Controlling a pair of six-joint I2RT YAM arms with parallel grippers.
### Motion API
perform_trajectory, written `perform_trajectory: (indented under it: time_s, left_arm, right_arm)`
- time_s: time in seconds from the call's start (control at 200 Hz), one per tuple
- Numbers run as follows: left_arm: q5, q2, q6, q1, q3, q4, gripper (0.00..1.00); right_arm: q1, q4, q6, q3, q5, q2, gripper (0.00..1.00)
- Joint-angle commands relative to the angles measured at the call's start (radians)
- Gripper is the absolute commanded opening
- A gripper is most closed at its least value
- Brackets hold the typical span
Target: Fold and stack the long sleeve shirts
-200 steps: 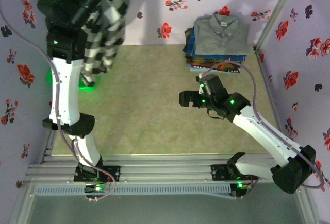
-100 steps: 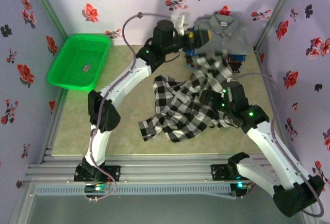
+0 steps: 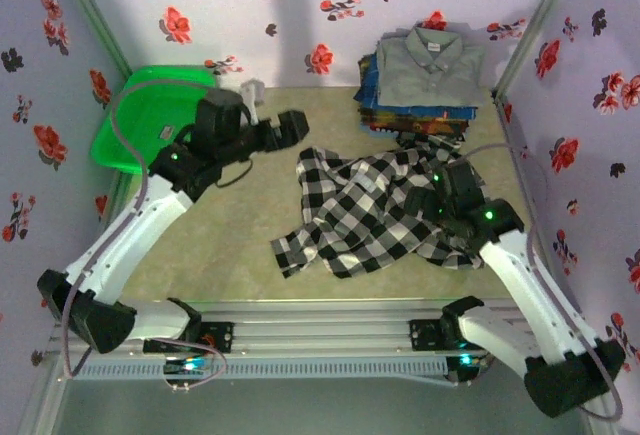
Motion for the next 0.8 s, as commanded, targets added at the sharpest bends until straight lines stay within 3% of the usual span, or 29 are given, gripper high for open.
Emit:
perform_trajectory:
  time_s: [0.0,0.08,0.205,0.445,0.67,0.795]
  left_arm:
    - [0.077,0.082,-0.073,-0.076,-0.171,-0.196,0.92]
    - [0.077,0.098,-0.116,-0.144,-0.239,-0.188,0.87]
    - [0.051,0.134,-0.165,-0.194,-0.323,-0.176,0.77]
    - [-0.017,0.244,-0.175,-0.211,-0.358,-0.214,0.75]
    - [-0.076,0.430,-0.157,-0.237,-0.324,-0.224,0.70]
    - [-0.081,0.498,-0.148,-0.237,-0.327,-0.185,0.56]
  right_arm:
    - [-0.094,-0.089,-0.057,0.053,0.024,0.093,0.99]
    - [-0.151,-0.100,-0.045,0.029,-0.018,0.127,0.99]
    - [-0.162,-0.094,-0.004,-0.047,-0.080,0.097,0.98]
    - [-0.142,-0.026,0.061,-0.172,-0.256,0.027,0.99]
    - [-0.034,0.021,0.148,-0.239,-0.267,0.032,0.99]
    - [0.037,0.057,0.211,-0.273,-0.261,0.044,0.99]
